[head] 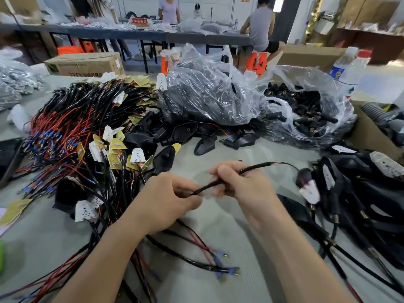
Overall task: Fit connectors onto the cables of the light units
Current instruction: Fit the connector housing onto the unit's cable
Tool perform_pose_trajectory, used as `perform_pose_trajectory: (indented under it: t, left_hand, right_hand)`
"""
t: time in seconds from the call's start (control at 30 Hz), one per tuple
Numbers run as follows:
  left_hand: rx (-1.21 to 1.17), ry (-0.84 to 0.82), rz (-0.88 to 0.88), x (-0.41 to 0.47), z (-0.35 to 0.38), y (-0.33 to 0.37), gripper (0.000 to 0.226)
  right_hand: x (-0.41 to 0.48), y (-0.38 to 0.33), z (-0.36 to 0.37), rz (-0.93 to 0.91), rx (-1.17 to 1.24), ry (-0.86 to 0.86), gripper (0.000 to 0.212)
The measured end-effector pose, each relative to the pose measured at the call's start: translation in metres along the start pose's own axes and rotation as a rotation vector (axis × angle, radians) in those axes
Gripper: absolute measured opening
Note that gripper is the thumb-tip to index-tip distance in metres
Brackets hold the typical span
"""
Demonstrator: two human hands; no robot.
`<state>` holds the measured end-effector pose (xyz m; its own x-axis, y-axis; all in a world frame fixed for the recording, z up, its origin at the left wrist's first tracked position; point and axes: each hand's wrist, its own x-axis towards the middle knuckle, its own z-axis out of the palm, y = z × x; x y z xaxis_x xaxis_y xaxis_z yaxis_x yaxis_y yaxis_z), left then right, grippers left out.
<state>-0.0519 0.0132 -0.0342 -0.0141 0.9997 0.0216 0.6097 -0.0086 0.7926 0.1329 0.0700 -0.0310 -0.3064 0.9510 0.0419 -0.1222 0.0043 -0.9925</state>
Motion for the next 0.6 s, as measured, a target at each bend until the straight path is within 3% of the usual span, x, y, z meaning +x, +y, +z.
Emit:
perform_pose_trajectory:
  t: [0.1, 0.17, 0.23, 0.33, 0.43, 0.6]
  left_hand:
    - [0.277, 0.024, -0.073, -0.005, -0.009, -0.005, 0.012]
    - [0.316, 0.021, -0.1, -0.007, -0.011, -0.002, 0.009]
    - [0.363, 0.065, -0.126, -0.007, -0.009, 0.001, 0.004]
    - [0.406, 0.282, -0.123, -0.005, -0.005, 0.003, 0.007]
    - [0.442, 0.483, -0.018, 0.008, -0.011, 0.003, 0.026]
    - [0.6, 0.421, -0.219, 0.046, -0.023, -0.004, 0.052]
  right_hand:
    - [0.005, -0.012, -0.024, 0.031, 0.212, 0.246, 0.023]
    - [0.004, -0.014, -0.035, 0.031, 0.258, 0.287, 0.021]
    - [0.002, -0.013, -0.035, 0.023, 0.22, 0.26, 0.015]
    - [0.0, -0.009, -0.027, -0.025, 0.138, 0.204, 0.03]
    - [0.001, -0.007, -0.023, -0.065, 0.088, 0.195, 0.033]
    - [-0.004, -0.004, -0.012, -0.115, -0.018, 0.065, 0.021]
